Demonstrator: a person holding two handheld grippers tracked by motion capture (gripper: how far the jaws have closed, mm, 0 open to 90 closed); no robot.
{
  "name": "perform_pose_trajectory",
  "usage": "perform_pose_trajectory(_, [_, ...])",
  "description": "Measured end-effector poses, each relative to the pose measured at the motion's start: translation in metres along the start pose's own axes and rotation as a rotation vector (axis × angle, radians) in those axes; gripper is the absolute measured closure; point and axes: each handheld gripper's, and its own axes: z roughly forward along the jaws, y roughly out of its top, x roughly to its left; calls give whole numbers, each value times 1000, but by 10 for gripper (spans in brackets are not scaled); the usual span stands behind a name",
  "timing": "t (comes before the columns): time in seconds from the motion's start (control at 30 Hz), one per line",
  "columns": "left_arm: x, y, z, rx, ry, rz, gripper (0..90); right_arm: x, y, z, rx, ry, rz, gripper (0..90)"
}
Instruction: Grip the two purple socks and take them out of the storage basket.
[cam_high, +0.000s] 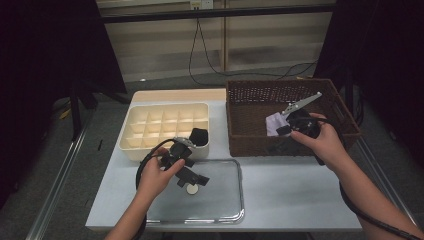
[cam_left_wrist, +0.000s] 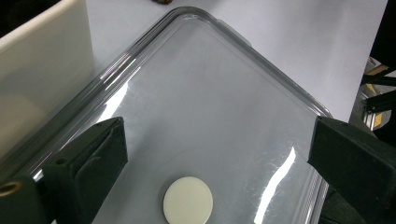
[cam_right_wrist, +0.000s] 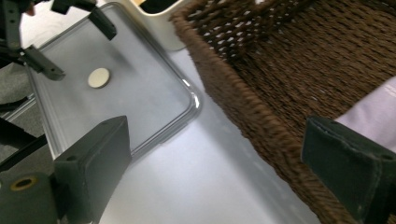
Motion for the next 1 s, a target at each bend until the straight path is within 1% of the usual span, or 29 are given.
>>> perform_pose_trajectory(0.1, [0,0,0,-2,0,-1,43,-7,1,1,4,-18,9,90])
perform_pose_trajectory(0.2, [0,0,0,0,-1,1,43,-15,3,1,26,-46,19,99])
perform_pose_trajectory(0.27, [0,0,0,-2,-1,-1,43,-19,4,1,28,-50,38,110])
perform_pose_trajectory(0.33, [0,0,0,-1,-1,2,43,-25,6,1,35,-55,38,117])
perform_pose_trajectory(0.43, [0,0,0,0,-2,1,43,-33,8,1,48,-67,54,120])
perform_pose_trajectory(0.5, [1,0,0,12,-3,10,43,-39,9,1,70,-87,49,122])
perform_pose_trajectory(0.53, [1,0,0,13,-2,10,43,-40,9,1,75,-90,57,123])
perform_pose_trajectory(0.57, [1,0,1,9,-3,3,44,-43,9,1,77,-94,57,123])
perform_pose_trajectory(0.63, [1,0,1,14,-2,9,43,-48,10,1,80,-101,67,127])
perform_pose_trajectory(0.73, [1,0,1,11,-7,6,43,-55,10,2,84,-113,86,128])
perform_pose_trajectory(0.93, [2,0,1,15,-9,9,43,-67,11,5,94,-131,101,142])
perform_pose_trajectory(0.97, [3,0,1,21,-10,19,44,-69,11,5,97,-135,104,143])
perform_pose_trajectory(1.0, [3,-1,1,20,-10,15,43,-71,11,6,98,-139,109,146])
